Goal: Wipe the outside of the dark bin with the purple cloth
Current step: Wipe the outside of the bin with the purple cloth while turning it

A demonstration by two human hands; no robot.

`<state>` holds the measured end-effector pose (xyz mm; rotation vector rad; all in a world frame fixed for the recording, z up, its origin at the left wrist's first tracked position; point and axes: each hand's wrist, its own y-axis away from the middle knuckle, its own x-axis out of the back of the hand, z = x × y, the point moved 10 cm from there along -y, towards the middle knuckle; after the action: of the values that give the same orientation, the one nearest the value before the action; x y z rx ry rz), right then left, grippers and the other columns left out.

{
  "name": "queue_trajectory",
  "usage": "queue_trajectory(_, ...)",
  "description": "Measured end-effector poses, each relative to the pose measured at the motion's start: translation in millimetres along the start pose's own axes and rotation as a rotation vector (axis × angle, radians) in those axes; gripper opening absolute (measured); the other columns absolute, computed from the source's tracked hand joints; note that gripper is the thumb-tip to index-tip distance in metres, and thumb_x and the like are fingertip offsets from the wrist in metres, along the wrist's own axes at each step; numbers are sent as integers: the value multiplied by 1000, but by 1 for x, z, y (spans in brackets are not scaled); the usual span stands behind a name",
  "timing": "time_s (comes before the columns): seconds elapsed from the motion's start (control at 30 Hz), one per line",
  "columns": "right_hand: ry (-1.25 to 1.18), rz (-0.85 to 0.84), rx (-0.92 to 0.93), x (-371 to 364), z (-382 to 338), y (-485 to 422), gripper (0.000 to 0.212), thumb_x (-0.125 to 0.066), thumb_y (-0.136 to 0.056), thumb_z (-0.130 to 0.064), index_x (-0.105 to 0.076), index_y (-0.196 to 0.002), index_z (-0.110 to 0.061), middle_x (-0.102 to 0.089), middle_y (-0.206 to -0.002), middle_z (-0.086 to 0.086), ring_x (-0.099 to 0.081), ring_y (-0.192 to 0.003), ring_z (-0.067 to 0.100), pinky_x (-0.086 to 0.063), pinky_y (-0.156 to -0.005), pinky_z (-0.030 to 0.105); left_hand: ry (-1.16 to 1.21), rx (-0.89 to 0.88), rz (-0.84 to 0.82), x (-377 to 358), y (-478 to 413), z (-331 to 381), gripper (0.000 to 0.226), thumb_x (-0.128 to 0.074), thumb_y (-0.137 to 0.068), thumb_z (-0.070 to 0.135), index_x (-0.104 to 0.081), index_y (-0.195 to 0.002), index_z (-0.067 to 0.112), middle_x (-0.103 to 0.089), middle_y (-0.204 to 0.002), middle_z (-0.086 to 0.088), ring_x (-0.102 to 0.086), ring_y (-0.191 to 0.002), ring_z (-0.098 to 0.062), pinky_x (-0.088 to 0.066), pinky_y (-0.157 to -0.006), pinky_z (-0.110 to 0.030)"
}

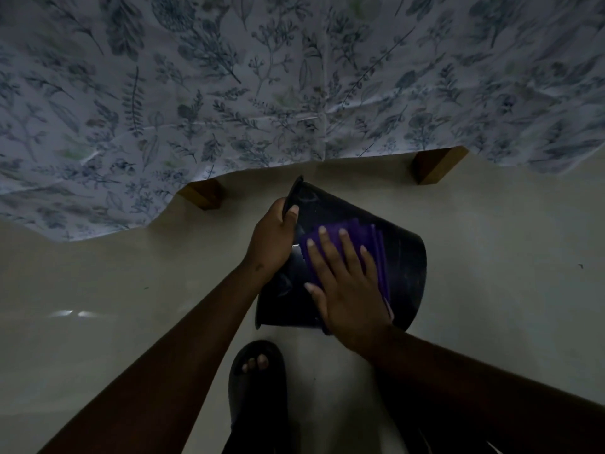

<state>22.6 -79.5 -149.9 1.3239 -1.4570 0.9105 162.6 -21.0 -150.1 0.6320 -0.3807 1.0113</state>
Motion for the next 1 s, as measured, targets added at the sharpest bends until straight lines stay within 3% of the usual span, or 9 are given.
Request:
queue_trajectory(0.17,-185,82,-135,21,52,-64,56,-24,-98,-48,-38,-145,-21,-41,-150,6,-36,-139,25,-31,-111,45,159,29,-53,-5,10,2,34,-46,-99,32,-49,-132,20,-63,-117,3,-61,-100,-8,-49,-81,-18)
queue_trajectory(0.27,-184,71,-207,22,83,-91,50,-20,-100,-45,-58,-119,-19,-65,-118,5,-60,-107,24,-45,-88,39,161,43,34,0,31,-5,34,-49,-99,29,-46,-130,16,-59,-109,6,-58,-89,1,-45,-67,-2)
queue_trajectory(0.33,-174,101,-235,25,96,-89,43,-23,-102,-37,-60,-107,-16,-67,-103,6,-62,-92,26,-44,-78,38,139,54,60,1,37,-8,31,-48,-99,30,-47,-127,16,-59,-106,6,-57,-85,2,-45,-65,-5)
queue_trajectory(0.43,-135,119,-234,21,86,-48,47,-22,-100,-35,-49,-134,-16,-57,-133,7,-53,-122,28,-41,-101,44,132,80,55,4,23,-8,30,-49,-99,30,-50,-124,14,-61,-107,2,-61,-93,-13,-45,-69,-13)
queue_trajectory(0.5,-109,61,-201,10,60,-13,53,-22,-99,-38,-25,-150,-22,-26,-157,3,-20,-146,27,-20,-116,48,121,99,43,1,10,-5,32,-48,-98,31,-51,-125,13,-62,-111,-1,-61,-98,-16,-48,-72,-19)
queue_trajectory(0.57,-102,36,-135,4,33,6,55,-22,-100,-40,-13,-152,-26,-10,-161,-1,-4,-149,23,-8,-117,48,109,98,37,-1,4,-3,32,-47,-99,32,-51,-124,13,-63,-111,-1,-61,-97,-17,-49,-73,-23)
queue_trajectory(0.7,-93,54,-26,10,30,-37,50,-23,-100,-40,-32,-148,-25,-32,-155,-1,-27,-144,22,-23,-114,43,87,97,66,1,13,-7,28,-46,-99,31,-51,-120,13,-61,-106,0,-58,-92,-16,-44,-68,-22)
queue_trajectory(0.83,-144,8,-109,19,73,-89,43,-23,-103,-32,-52,-129,-14,-61,-127,9,-57,-115,26,-44,-95,38,77,79,61,2,16,-8,27,-46,-100,30,-51,-120,12,-60,-104,1,-59,-92,-16,-44,-66,-19)
queue_trajectory(1.0,-203,75,-198,22,89,-55,43,-28,-102,-31,-47,-136,-14,-57,-135,8,-54,-122,22,-40,-101,36,102,135,53,0,10,-11,30,-47,-99,32,-52,-121,12,-63,-107,-3,-61,-94,-18,-46,-69,-24)
